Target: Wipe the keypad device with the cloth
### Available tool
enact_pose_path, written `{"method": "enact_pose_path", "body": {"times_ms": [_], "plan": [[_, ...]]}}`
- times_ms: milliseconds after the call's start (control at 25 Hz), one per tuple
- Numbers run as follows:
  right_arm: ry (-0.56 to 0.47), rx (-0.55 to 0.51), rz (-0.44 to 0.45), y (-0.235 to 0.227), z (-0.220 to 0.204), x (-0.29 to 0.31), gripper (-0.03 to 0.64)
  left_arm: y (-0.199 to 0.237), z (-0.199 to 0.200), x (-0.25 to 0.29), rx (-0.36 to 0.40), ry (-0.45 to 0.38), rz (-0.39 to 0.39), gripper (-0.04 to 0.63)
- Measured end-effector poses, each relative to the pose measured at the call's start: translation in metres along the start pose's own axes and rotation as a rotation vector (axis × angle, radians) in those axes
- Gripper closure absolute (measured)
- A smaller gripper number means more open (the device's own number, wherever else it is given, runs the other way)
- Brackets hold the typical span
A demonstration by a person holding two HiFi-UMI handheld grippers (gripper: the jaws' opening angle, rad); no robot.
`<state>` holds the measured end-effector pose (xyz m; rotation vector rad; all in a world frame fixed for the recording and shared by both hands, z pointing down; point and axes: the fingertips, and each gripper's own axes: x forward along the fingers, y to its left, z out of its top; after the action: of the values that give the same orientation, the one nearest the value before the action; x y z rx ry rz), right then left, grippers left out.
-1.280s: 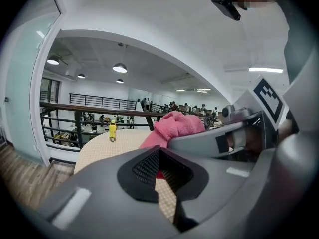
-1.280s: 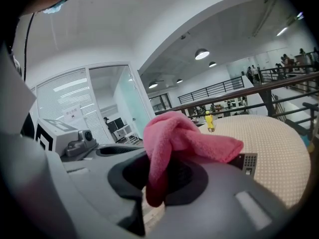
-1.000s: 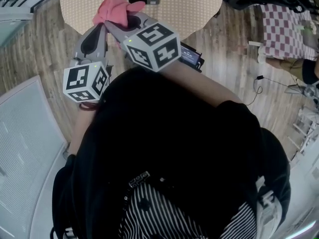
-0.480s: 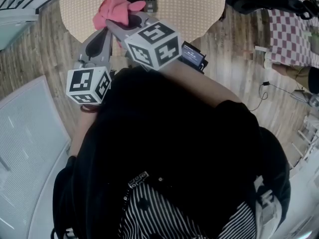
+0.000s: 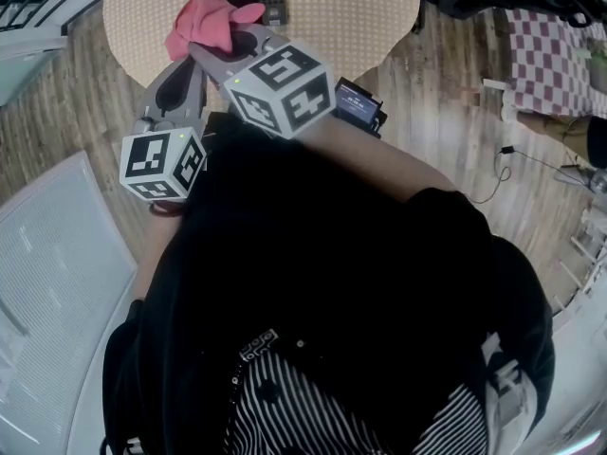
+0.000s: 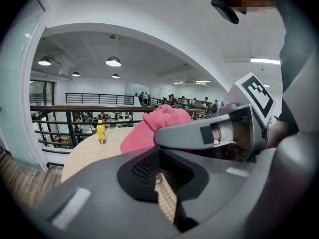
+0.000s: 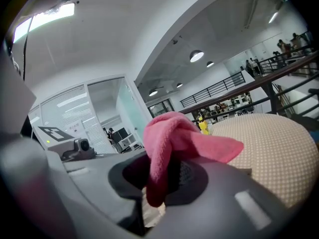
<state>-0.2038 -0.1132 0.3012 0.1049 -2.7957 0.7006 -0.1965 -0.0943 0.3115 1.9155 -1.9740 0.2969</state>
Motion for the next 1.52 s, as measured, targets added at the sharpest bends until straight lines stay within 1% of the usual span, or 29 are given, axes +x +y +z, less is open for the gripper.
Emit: {"method": "enact_pose_path", "body": {"times_ms": [120,280,560,840,920,1000,1080,1200,1280,1360,1520], "plan": [[-0.019,0.021,-0.008,-0.007,0.004,-0.002,0.555,-0.002,0.004,0.007,0.022,-0.002,-0.038,0.592],[-0.035,0.021,-0.036,-0.014,0.008,-0.003,0.555,-0.003,0.007,0.014,0.043,-0.003,-0.088,0.592],[-0.064,0.060,-0.082,-0.051,0.030,-0.007,0.555,-0.008,0.027,0.052,0.058,0.012,-0.166,0.592],[-0.052,0.076,-0.138,-0.073,0.029,0.032,0.554,0.028,0.020,0.079,0.047,0.035,-0.219,0.592],[-0.050,0.091,-0.142,-0.080,0.032,0.030,0.554,0.025,0.022,0.085,0.049,0.047,-0.227,0.592],[-0.048,0.101,-0.151,-0.086,0.033,0.031,0.554,0.026,0.023,0.091,0.074,0.062,-0.227,0.592],[-0.039,0.105,-0.175,-0.091,0.029,0.044,0.554,0.037,0.017,0.098,0.098,0.077,-0.233,0.592],[-0.019,0.107,-0.216,-0.098,0.021,0.065,0.554,0.057,0.006,0.107,0.087,0.097,-0.250,0.592],[-0.008,0.114,-0.236,-0.103,0.021,0.071,0.554,0.062,0.005,0.112,0.073,0.111,-0.255,0.592],[0.005,0.122,-0.245,-0.109,0.021,0.077,0.554,0.068,0.004,0.119,0.075,0.126,-0.256,0.592],[0.020,0.135,-0.250,-0.120,0.020,0.090,0.554,0.078,0.000,0.131,0.149,0.151,-0.239,0.592]]}}
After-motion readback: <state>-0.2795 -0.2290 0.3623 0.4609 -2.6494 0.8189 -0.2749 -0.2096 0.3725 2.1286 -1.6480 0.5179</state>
